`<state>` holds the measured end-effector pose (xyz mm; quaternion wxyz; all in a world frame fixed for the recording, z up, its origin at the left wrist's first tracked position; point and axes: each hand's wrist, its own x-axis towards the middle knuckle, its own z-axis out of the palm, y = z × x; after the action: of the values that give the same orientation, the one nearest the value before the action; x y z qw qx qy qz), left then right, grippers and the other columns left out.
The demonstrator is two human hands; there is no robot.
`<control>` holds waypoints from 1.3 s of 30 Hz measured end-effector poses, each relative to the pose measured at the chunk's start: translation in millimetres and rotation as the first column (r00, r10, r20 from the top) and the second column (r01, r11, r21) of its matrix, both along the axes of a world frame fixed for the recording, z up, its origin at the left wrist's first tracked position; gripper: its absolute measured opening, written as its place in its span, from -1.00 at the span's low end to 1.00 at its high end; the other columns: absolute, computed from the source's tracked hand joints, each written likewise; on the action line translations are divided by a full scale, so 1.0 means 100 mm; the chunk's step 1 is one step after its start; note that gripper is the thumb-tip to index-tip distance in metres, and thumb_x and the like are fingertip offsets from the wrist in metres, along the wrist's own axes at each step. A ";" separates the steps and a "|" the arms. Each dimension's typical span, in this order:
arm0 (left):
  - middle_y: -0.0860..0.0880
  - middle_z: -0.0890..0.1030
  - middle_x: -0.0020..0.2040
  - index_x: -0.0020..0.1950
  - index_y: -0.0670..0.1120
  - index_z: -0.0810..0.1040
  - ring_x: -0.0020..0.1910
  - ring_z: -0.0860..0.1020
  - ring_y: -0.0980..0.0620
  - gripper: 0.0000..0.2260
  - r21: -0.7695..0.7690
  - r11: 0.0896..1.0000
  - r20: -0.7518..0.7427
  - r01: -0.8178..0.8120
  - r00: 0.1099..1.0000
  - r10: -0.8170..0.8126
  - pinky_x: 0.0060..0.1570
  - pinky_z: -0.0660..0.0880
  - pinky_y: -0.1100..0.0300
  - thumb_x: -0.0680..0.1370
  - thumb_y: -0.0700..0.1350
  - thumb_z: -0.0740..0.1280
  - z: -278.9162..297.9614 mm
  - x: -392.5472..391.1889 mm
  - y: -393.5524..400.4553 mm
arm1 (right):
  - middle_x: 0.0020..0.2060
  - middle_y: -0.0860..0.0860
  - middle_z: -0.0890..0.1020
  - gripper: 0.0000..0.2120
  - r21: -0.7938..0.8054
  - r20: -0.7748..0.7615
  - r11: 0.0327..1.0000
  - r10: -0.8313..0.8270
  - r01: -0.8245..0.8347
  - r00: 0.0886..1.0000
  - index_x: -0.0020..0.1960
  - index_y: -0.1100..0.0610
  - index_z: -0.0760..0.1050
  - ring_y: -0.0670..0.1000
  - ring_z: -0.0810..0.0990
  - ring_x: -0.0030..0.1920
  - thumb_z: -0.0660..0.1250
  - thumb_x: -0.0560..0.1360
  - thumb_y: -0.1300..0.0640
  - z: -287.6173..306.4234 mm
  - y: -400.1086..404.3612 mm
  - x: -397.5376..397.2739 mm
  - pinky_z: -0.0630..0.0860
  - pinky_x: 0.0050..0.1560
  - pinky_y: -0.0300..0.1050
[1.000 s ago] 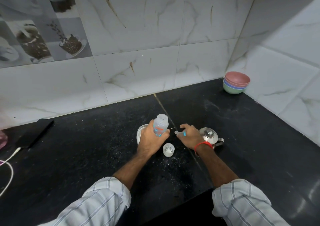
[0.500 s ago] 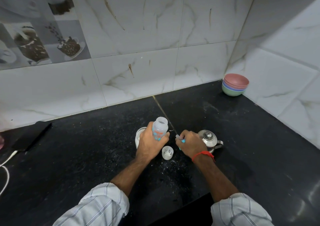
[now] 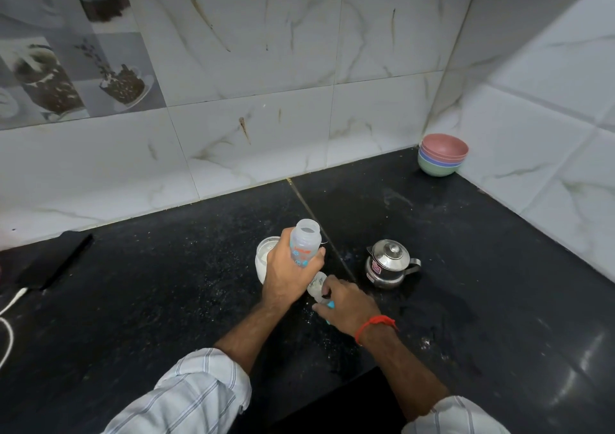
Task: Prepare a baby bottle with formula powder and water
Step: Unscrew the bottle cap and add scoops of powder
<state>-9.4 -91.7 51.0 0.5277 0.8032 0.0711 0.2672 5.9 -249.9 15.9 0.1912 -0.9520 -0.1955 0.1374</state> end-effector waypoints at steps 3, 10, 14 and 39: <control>0.33 0.62 -0.07 0.14 0.20 0.45 0.01 0.58 0.38 -0.60 0.009 1.000 0.001 0.013 1.000 -0.013 -0.14 0.47 0.53 0.39 0.23 0.46 0.01 -0.07 0.01 | 0.23 0.01 0.55 -0.64 -0.020 0.031 0.999 0.033 -0.033 0.999 0.25 0.02 0.45 0.07 0.56 0.25 0.42 0.57 -0.13 -0.14 0.04 -0.07 0.59 0.14 0.05; 0.54 0.51 0.09 0.11 0.43 0.38 0.07 0.54 0.47 -0.63 0.084 0.996 0.023 0.012 1.000 -0.014 -0.11 0.44 0.60 0.40 0.22 0.46 0.02 -0.18 0.06 | 0.23 -0.06 0.49 -0.61 -0.006 0.063 0.998 0.069 -0.069 0.996 0.27 -0.05 0.40 0.00 0.50 0.24 0.41 0.57 -0.19 -0.32 -0.01 -0.13 0.56 0.12 -0.04; 0.52 0.52 0.09 0.12 0.44 0.36 0.08 0.55 0.42 -0.62 0.079 0.997 0.010 0.022 1.000 -0.023 -0.09 0.48 0.55 0.40 0.25 0.45 0.00 -0.18 0.05 | 0.15 -0.11 0.45 -0.58 0.023 0.122 0.999 0.044 -0.047 0.992 0.19 -0.09 0.33 -0.06 0.48 0.13 0.43 0.52 -0.24 -0.36 -0.03 -0.15 0.55 0.04 -0.10; 0.31 0.54 0.12 0.17 0.61 0.26 0.13 0.59 0.28 -0.50 0.026 0.998 -0.103 0.053 0.993 -0.050 -0.07 0.55 0.45 0.37 0.27 0.45 0.01 -0.20 0.19 | 0.33 -0.11 0.57 -0.48 0.186 -0.056 0.973 -0.130 0.138 0.990 0.40 -0.13 0.45 0.03 0.46 0.40 0.50 0.49 -0.14 -0.34 0.14 0.35 0.33 0.38 0.07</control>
<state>-29.0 -72.2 51.9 0.5186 0.8248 0.0736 0.2130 41.3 -235.5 -17.7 0.2942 -0.9372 -0.1388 0.1257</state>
